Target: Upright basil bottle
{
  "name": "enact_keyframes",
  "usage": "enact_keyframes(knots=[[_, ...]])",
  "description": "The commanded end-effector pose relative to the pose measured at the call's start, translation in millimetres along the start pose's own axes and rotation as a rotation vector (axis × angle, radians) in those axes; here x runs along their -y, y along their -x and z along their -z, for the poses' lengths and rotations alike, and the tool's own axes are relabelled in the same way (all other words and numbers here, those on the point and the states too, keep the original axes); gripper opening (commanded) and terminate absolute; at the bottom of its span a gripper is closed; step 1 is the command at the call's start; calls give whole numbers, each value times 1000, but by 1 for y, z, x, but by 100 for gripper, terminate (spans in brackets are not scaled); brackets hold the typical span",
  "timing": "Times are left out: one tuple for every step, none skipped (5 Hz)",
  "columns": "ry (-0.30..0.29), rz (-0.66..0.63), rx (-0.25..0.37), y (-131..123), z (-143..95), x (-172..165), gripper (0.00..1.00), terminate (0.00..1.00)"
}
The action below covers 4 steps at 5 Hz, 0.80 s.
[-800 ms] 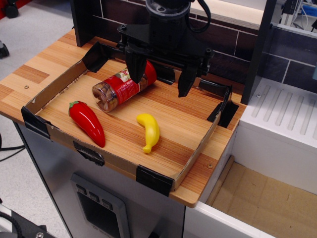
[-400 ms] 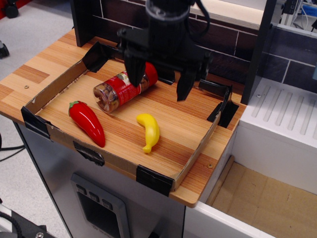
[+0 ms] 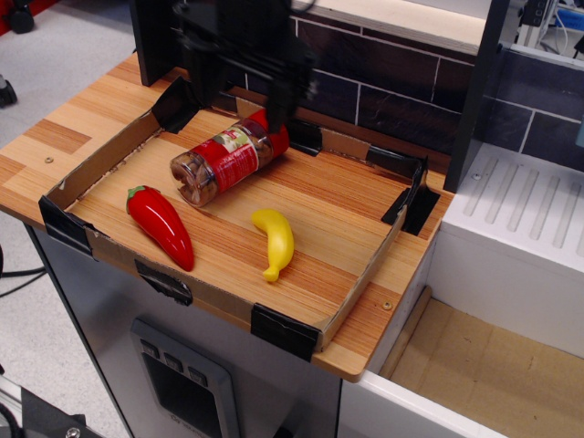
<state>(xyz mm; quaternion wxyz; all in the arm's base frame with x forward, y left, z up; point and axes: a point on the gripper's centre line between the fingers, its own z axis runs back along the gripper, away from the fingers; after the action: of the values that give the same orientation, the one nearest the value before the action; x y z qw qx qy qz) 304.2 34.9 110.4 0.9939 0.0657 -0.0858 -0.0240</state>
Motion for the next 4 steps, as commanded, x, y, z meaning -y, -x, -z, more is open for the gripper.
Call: enact_keyframes(knots=[[73, 149, 77, -50, 0, -25, 100, 0], [83, 157, 87, -59, 13, -25, 100, 0], [60, 151, 96, -60, 23, -29, 100, 0], [64, 157, 99, -67, 34, -30, 100, 0]])
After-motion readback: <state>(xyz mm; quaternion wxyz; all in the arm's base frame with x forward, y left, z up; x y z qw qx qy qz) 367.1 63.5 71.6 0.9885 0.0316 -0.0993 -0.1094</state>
